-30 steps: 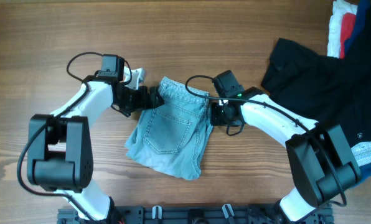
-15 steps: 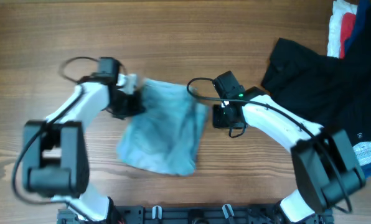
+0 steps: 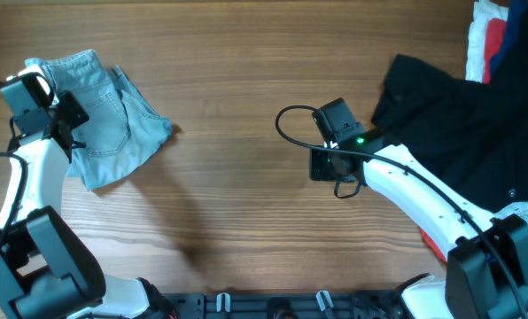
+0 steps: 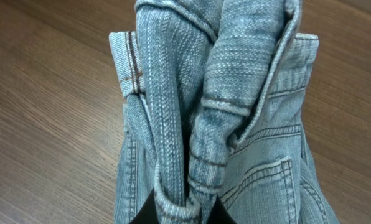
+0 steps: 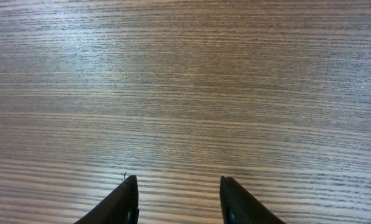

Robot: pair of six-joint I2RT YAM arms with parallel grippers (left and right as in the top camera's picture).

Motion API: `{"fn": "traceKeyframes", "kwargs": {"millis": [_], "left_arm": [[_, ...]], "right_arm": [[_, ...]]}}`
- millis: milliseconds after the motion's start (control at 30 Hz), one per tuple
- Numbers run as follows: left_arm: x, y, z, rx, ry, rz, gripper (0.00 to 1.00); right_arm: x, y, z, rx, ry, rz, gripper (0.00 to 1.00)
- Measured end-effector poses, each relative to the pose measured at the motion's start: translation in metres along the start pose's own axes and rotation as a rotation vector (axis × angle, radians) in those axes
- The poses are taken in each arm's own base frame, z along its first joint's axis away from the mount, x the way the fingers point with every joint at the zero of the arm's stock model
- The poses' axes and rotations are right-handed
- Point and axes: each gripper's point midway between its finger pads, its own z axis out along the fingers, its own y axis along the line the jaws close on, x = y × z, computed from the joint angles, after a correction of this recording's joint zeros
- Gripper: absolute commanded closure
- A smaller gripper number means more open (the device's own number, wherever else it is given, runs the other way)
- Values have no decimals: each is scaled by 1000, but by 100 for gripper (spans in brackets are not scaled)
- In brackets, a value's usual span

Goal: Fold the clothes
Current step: 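Carry the folded shorts left with the left gripper to the table edge, then lower the shorts at the left edge and open the left gripper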

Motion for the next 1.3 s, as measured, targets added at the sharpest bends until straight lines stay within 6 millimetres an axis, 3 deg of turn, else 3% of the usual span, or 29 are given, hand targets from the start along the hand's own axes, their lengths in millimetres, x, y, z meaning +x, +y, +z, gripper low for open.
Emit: {"fn": "traceKeyframes", "kwargs": {"millis": [67,267,333,400,533,633,700,800,900,1000,1067,1167,1300], "left_arm": [[1,0,0,-1,2,4,79],[20,9,4,-31,80,7,79],[24,11,4,-40,92,8,45],[28,13,4,-50,110,14,20],[31,26,3,-124,119,-9,22],[28,23,0,-120,107,-44,39],[14,-11,-13,7,62,-42,55],[20,-84,-24,221,71,26,60],[55,-166,-36,408,141,145,63],[107,-198,-20,453,271,205,63],[144,-199,-4,432,383,209,64],[170,-186,3,394,489,191,74],[183,-136,-5,264,641,129,76]], "right_arm": [[0,0,0,0,1,0,57],[0,0,0,0,1,0,57],[0,0,0,0,1,0,57],[0,0,0,0,1,0,57],[0,0,0,0,1,0,57],[0,0,0,1,1,0,57],[0,0,0,1,1,0,57],[0,0,0,0,1,0,57],[0,0,0,0,2,0,57],[1,0,0,0,4,0,57],[3,-1,0,4,11,0,57],[4,-2,0,6,14,0,57],[4,-2,0,7,18,0,57]]}}
